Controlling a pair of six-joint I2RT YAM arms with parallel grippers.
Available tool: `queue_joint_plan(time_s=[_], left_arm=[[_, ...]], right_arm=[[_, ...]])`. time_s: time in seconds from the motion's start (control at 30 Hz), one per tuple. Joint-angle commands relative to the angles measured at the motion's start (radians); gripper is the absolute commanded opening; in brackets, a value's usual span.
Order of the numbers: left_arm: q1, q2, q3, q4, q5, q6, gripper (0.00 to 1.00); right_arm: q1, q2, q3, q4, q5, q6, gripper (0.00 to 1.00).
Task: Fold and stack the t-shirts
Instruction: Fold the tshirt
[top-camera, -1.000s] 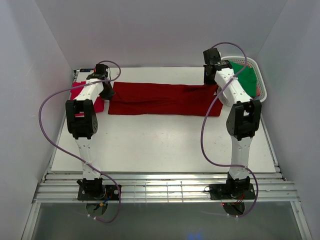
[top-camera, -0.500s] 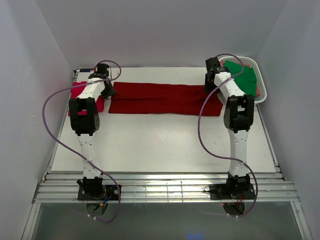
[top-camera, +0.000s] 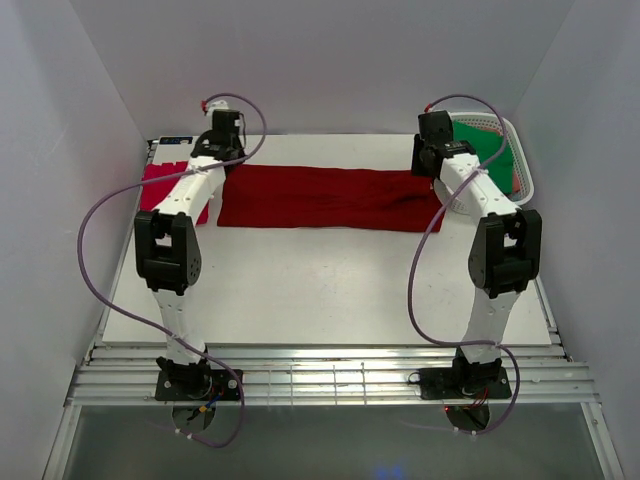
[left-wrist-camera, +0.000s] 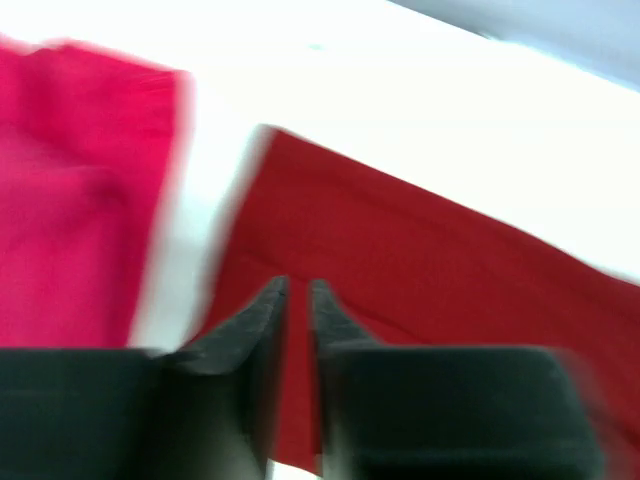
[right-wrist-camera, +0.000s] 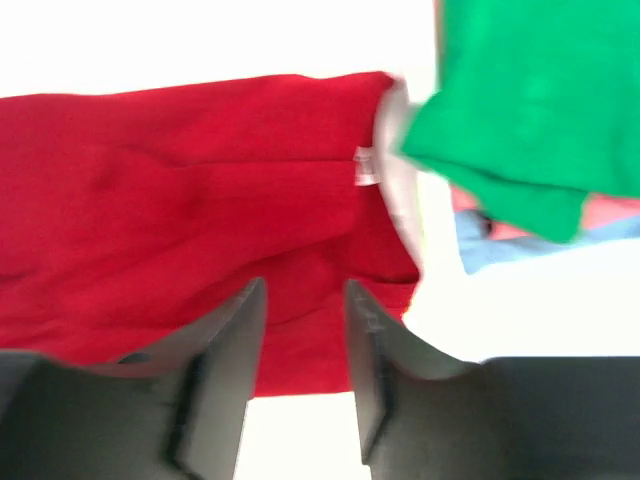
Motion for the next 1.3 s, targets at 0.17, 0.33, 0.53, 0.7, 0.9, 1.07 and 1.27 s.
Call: queue_joint_plan(time_s=[0.17, 0.33, 0.53, 0.7, 0.9, 1.07, 1.27], left_arm=[[-0.149, 0.138, -0.044, 0.02, 0.177, 0.003, 0.0], [-0.149, 0.173, -0.082, 0.04, 0.19, 0.023, 0.0], [-0.151, 0.161, -0.15, 0.067, 0.187, 0.051, 0.0], [-0.151, 0.113, -0.283, 0.061, 0.187, 0.035, 0.0], [-0.151, -0.017, -0.51, 0.058, 0.2, 0.006, 0.0], [-0.156, -0.112, -0.628, 0.052, 0.207, 0.001, 0.0], [-0.171, -0.273, -0.788, 0.035, 0.208, -0.031, 0.0]], right_arm=[[0.049, 0.02, -0.161, 0.025, -0.186, 0.057, 0.08], [0.049, 0.096, -0.166, 0.023, -0.228, 0.055, 0.08], [0.049, 0.15, -0.182, 0.014, -0.251, 0.054, 0.08], [0.063, 0.098, -0.299, 0.006, -0.246, 0.069, 0.08], [0.101, -0.06, -0.507, -0.009, -0.222, 0.13, 0.08], [0.17, -0.189, -0.63, -0.057, -0.182, 0.185, 0.08], [0.28, -0.347, -0.793, -0.087, -0.162, 0.299, 0.08]])
